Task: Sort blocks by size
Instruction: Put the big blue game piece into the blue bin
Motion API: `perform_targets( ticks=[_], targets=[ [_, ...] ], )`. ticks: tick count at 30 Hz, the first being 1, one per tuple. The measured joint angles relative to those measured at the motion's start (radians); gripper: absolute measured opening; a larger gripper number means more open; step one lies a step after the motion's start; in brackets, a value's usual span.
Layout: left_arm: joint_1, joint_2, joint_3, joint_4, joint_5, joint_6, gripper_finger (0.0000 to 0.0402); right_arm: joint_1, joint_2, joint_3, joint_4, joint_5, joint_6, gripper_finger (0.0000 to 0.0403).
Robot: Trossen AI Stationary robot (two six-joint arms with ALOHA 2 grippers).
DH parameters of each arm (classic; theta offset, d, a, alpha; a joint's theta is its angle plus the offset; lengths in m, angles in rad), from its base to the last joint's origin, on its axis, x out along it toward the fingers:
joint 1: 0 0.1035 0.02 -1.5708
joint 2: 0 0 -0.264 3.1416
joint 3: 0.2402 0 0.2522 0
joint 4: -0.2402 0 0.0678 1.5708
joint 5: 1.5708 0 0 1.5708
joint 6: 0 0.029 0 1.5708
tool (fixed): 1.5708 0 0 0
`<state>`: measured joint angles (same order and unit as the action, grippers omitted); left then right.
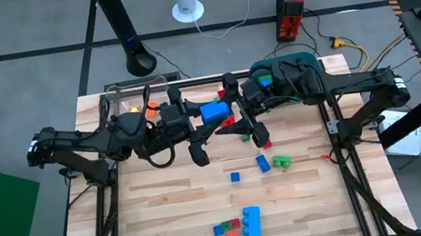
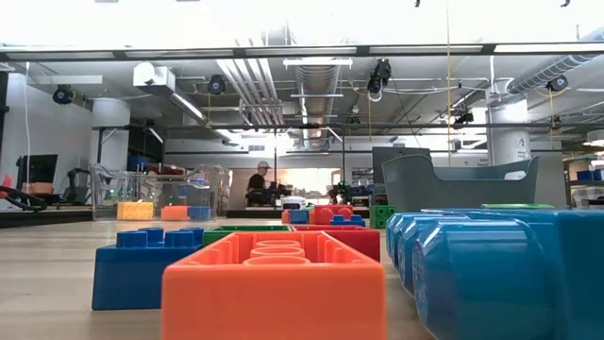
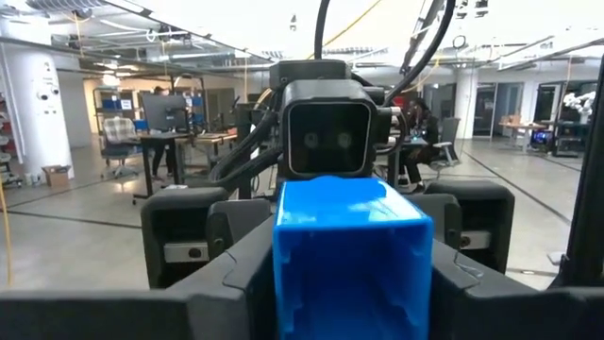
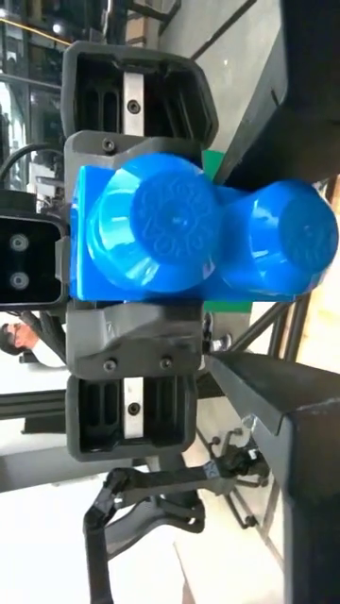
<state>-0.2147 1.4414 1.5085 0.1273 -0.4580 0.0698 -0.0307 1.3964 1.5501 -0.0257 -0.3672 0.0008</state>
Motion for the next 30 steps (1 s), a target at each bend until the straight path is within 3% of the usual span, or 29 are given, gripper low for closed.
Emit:
perform_targets(
  ticks=[20, 30],
  targets=[
    [0.001, 0.000, 0.000, -0.015, 0.003, 0.000, 0.0144, 0.000, 0.009, 0.000, 0.000, -0.003, -0.051, 0.0134],
    [0.001, 0.000, 0.001, -0.051, -0.048, -0.103, 0.0173, -0.002, 0.008, 0.009, -0.029, -0.003, -0.042, 0.0139]
  ],
)
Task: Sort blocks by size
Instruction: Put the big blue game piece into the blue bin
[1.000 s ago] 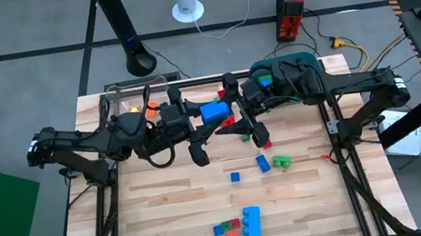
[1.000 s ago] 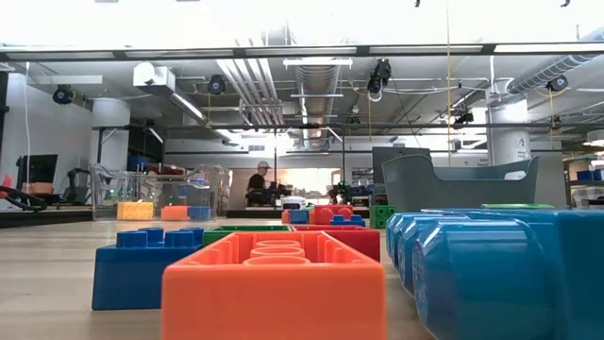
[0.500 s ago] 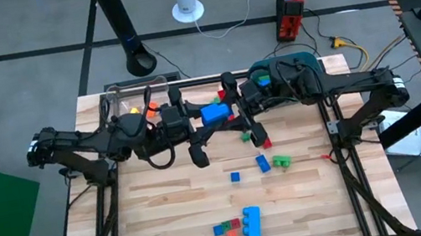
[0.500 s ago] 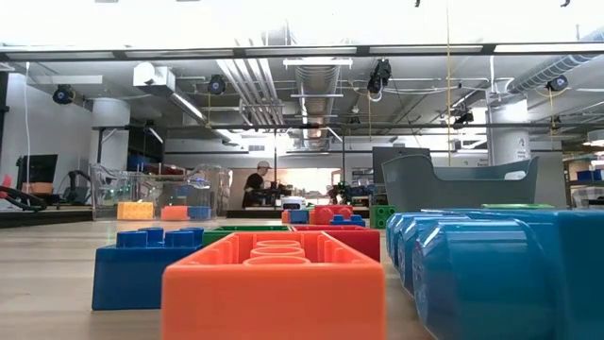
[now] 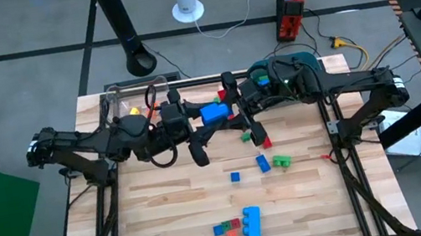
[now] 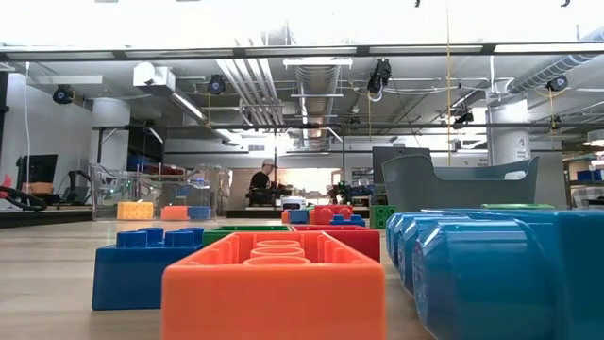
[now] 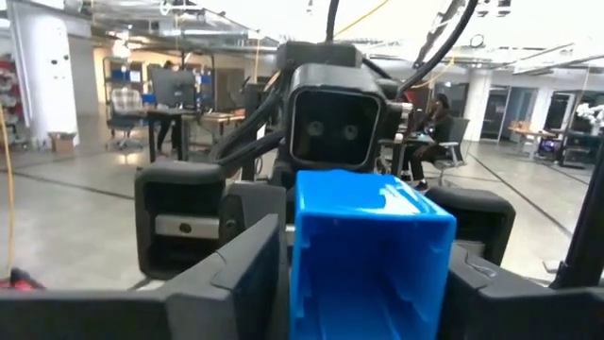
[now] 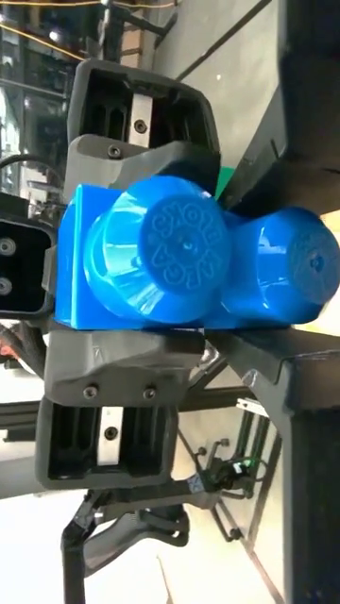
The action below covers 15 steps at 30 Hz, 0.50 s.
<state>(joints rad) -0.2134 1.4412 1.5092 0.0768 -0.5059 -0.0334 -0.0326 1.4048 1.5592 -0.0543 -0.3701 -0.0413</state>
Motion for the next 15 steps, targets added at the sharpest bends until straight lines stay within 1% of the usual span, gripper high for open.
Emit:
perform_targets(
  ticks=[2, 5, 10, 15],
  targets=[
    [0.000, 0.000, 0.001, -0.017, -0.008, -0.022, 0.0186, 0.000, 0.000, 0.006, -0.018, 0.000, -0.004, 0.0133],
    [0.000, -0.001, 0.001, -0.040, -0.051, -0.029, 0.0209, 0.000, 0.000, 0.016, -0.052, 0.006, -0.004, 0.0131],
    [0.000, -0.008, 0.001, -0.087, -0.058, -0.030, 0.0242, 0.000, 0.000, 0.020, -0.095, 0.029, -0.004, 0.0136],
    [0.002, -0.023, 0.001, -0.159, -0.069, -0.031, 0.0263, -0.012, -0.001, 0.022, -0.145, 0.043, 0.001, 0.0131]
  ],
)
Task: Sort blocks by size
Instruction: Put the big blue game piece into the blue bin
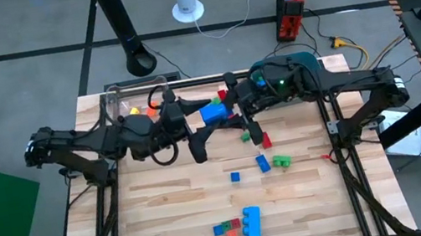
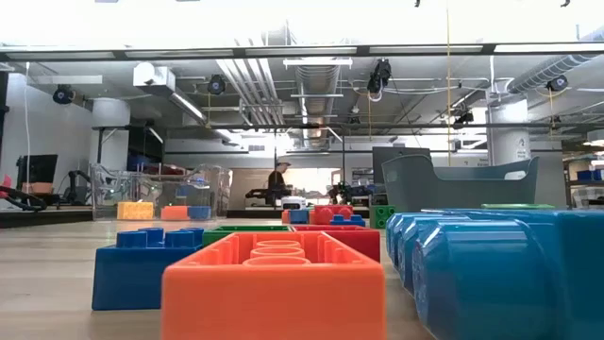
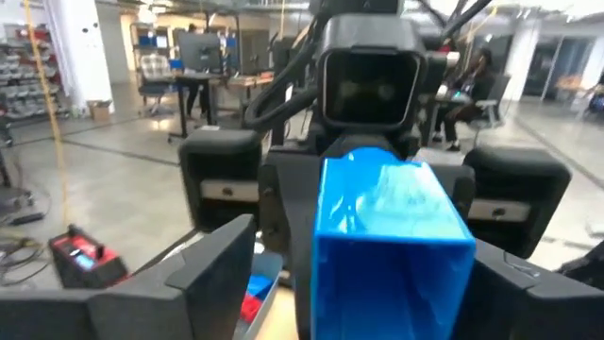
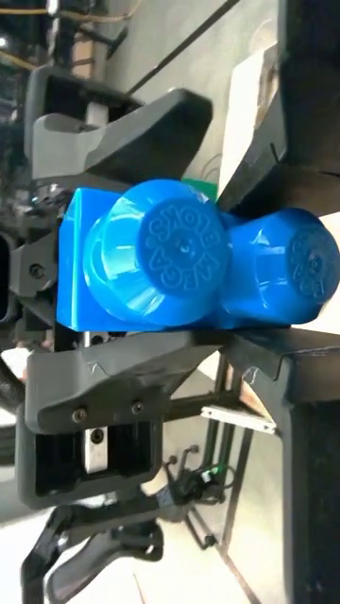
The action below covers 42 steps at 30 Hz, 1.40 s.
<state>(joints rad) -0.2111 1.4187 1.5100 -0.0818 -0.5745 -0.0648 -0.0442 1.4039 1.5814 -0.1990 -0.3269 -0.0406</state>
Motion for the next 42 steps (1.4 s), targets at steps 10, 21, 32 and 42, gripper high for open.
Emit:
perform_targets(
  ticks=[10, 21, 32, 42],
  targets=[
    [0.000, -0.035, -0.001, -0.172, -0.008, -0.057, 0.0268, -0.054, -0.007, 0.003, -0.128, 0.055, 0.013, 0.0131],
    [0.000, -0.063, -0.002, -0.479, -0.131, -0.322, 0.0268, -0.266, 0.035, -0.017, -0.701, 0.815, 0.029, 0.0133],
    [-0.001, -0.052, -0.002, -0.631, -0.122, -0.579, 0.0268, -0.672, 0.225, -0.139, -0.947, 0.667, 0.250, 0.0145],
    [-0.001, -0.052, -0.002, -0.670, -0.120, -0.660, 0.0268, -0.716, 0.253, -0.140, -0.904, 0.606, 0.249, 0.0158]
  ],
)
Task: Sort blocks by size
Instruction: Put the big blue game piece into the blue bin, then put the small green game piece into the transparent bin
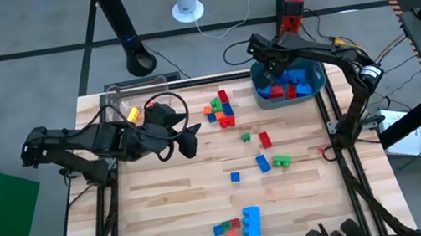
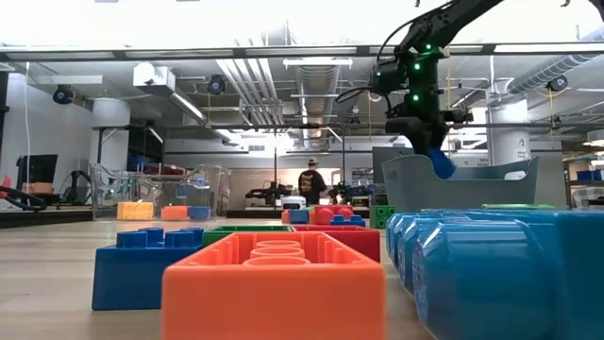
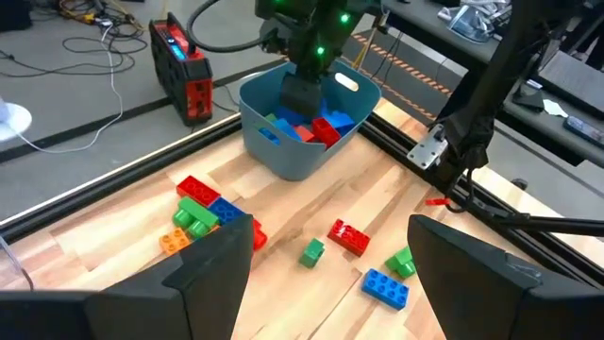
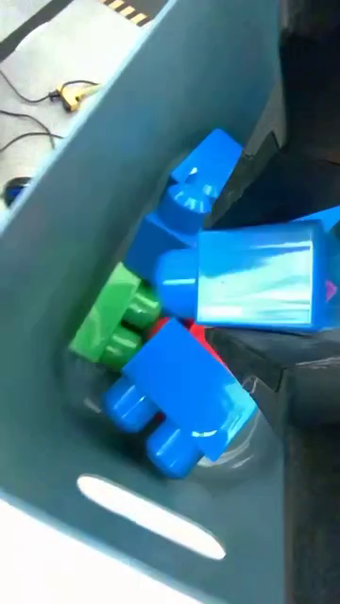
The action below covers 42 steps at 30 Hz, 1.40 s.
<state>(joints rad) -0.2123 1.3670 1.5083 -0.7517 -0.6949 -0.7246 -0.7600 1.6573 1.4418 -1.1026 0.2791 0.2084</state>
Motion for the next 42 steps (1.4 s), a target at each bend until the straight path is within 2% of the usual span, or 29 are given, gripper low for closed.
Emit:
perform_targets(
  ticks=[14, 16, 20, 22, 26, 33, 38, 42],
  targets=[
    [0.000, 0.000, 0.000, -0.001, 0.000, 0.000, 0.0268, 0.006, -0.057, 0.001, 0.034, -0.003, -0.019, 0.0211],
    [0.000, 0.000, 0.000, -0.001, -0.001, 0.000, 0.0268, 0.019, -0.091, 0.002, 0.067, -0.051, -0.055, 0.0217],
    [0.000, 0.000, 0.000, -0.008, -0.001, 0.005, 0.0268, 0.068, -0.163, 0.005, 0.177, -0.251, -0.080, 0.0217],
    [0.000, 0.000, 0.000, -0.026, -0.001, 0.009, 0.0268, 0.112, -0.201, 0.005, 0.242, -0.324, -0.072, 0.0210],
    [0.000, 0.000, 0.000, -0.098, -0.003, 0.026, 0.0268, 0.237, -0.262, 0.006, 0.409, -0.358, -0.015, 0.0191],
    [-0.038, -0.030, 0.000, -0.107, -0.003, 0.260, 0.0268, 0.444, -0.258, 0.006, 0.816, -0.370, 0.044, 0.0139],
    [-0.059, -0.083, -0.031, -0.090, 0.005, 0.355, 0.0268, 0.505, -0.193, 0.006, 1.062, -0.456, -0.072, 0.0091],
    [-0.074, -0.144, -0.113, -0.014, 0.005, 0.359, 0.0268, 0.532, -0.170, 0.006, 1.137, -0.487, -0.069, 0.0057]
  ],
)
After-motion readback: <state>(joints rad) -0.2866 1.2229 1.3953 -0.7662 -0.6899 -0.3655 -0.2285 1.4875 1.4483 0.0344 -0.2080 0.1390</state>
